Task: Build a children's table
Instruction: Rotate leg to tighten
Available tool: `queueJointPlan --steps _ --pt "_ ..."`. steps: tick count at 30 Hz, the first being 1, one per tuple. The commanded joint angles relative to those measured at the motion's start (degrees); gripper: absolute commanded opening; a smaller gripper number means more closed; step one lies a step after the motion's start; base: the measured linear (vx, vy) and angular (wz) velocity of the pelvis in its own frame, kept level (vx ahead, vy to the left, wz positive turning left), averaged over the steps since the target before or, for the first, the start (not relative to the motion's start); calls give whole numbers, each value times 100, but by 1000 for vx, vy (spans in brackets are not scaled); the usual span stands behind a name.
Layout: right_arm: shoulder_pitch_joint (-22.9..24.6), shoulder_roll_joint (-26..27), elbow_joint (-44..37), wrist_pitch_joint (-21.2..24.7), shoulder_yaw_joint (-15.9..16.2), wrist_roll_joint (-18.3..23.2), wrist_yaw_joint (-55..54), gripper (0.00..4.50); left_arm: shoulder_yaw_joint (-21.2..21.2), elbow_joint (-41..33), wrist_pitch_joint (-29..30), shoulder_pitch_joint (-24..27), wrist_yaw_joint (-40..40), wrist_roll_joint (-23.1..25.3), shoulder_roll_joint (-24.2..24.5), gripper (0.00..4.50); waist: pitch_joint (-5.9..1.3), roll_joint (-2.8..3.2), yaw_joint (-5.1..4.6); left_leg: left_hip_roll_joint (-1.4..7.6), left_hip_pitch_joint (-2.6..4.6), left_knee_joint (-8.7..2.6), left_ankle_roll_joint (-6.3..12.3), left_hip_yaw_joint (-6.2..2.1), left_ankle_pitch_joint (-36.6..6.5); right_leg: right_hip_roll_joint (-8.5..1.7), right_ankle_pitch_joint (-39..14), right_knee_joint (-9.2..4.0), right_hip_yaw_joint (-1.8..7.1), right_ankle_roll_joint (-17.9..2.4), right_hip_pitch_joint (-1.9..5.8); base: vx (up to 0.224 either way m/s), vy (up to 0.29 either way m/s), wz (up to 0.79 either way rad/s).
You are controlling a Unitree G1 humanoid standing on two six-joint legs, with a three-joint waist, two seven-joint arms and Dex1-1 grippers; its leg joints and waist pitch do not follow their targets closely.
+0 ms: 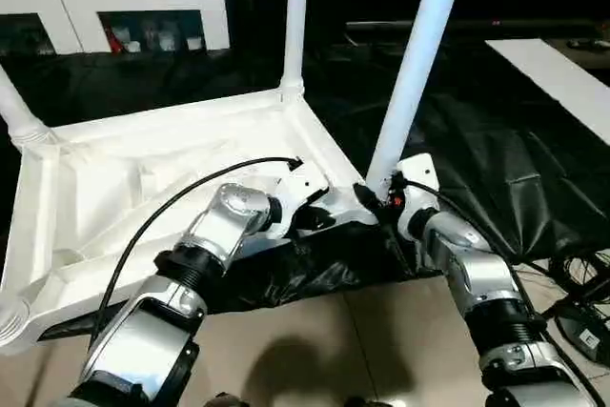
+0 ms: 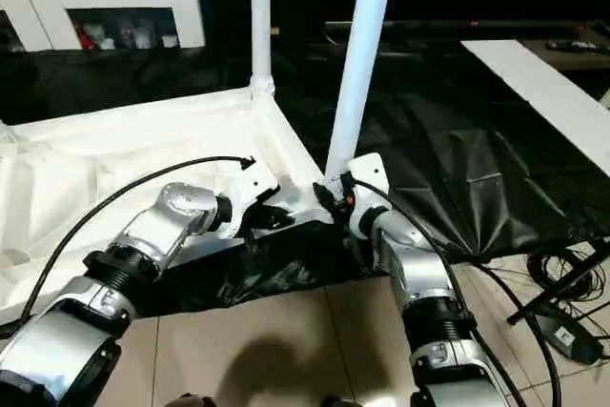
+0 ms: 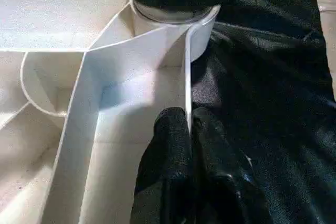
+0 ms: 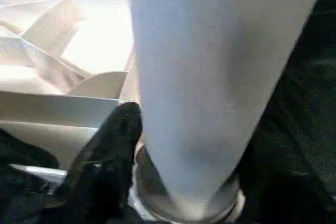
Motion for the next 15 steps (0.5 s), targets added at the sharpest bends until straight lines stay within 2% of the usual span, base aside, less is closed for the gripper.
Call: queueJointPlan --steps 1,2,3,4,5,8,10,11,12,14,15 --pt "234 72 -68 117 750 32 882 311 -189 -269 -344 -131 -347 -145 -206 0 -261 35 -61 132 131 -496 -65 -85 -3972 -184 -3526 -429 56 -171 181 0 0 0" --pt "234 72 -68 117 750 32 882 314 -189 -269 -344 -131 -347 -145 -206 0 -254 15 -37 116 172 -482 -88 -71 -3930 -235 -3551 -446 98 -220 112 0 0 0" --pt "288 -82 -153 62 836 4 1088 314 -197 -281 -413 -108 -478 -155 -128 0 -254 -27 -30 55 219 -406 -67 -43 -3690 -282 -3755 -506 92 -266 35 0 0 0" --pt "326 -194 -209 23 896 -17 1273 314 -205 -293 -453 -92 -572 -159 -72 0 -263 -39 -28 41 200 -386 -43 -30 -3521 -297 -3804 -516 95 -269 48 0 0 0" --pt "397 -392 -309 -47 981 -31 1582 314 -231 -338 -557 -53 -758 -168 28 0 -279 -32 4 57 142 -397 5 -22 -3258 -317 -3713 -487 132 -301 79 0 0 0" --pt "516 -776 -498 -128 1127 -16 2226 314 -256 -435 -641 12 -1121 -214 201 0 -300 -40 27 108 88 -448 66 -2 -3049 -271 -3089 -356 235 -596 69 0 0 0" --pt "578 -1001 -605 -196 1202 -36 2645 314 -262 -481 -728 43 -1376 -243 289 0 -319 -56 63 119 90 -443 127 36 -2894 -257 -2740 -288 301 -807 50 0 0 0" --pt "609 -1149 -643 -250 1271 -71 2894 314 -277 -515 -746 60 -1525 -254 344 0 -332 -94 79 121 52 -441 177 70 -2715 -246 -2534 -227 362 -936 46 50 -18 7" --pt "633 -1395 -654 -386 1393 -128 3274 314 -311 -549 -795 79 -1724 -242 462 0 -338 -127 112 113 45 -425 226 109 -2573 -235 -2463 -188 420 -1021 27 50 -18 7" --pt "625 -1534 -660 -458 1436 -99 3508 314 -318 -531 -860 77 -1833 -220 549 0 -373 -128 177 129 74 -389 307 169 -2330 -224 -2185 -115 497 -1172 -11 60 -29 10" --pt "622 -1550 -659 -467 1438 -91 3536 314 -319 -524 -869 75 -1844 -217 556 0 -389 -167 203 127 58 -368 371 209 -2140 -198 -1888 -53 539 -1288 -17 65 -32 12"
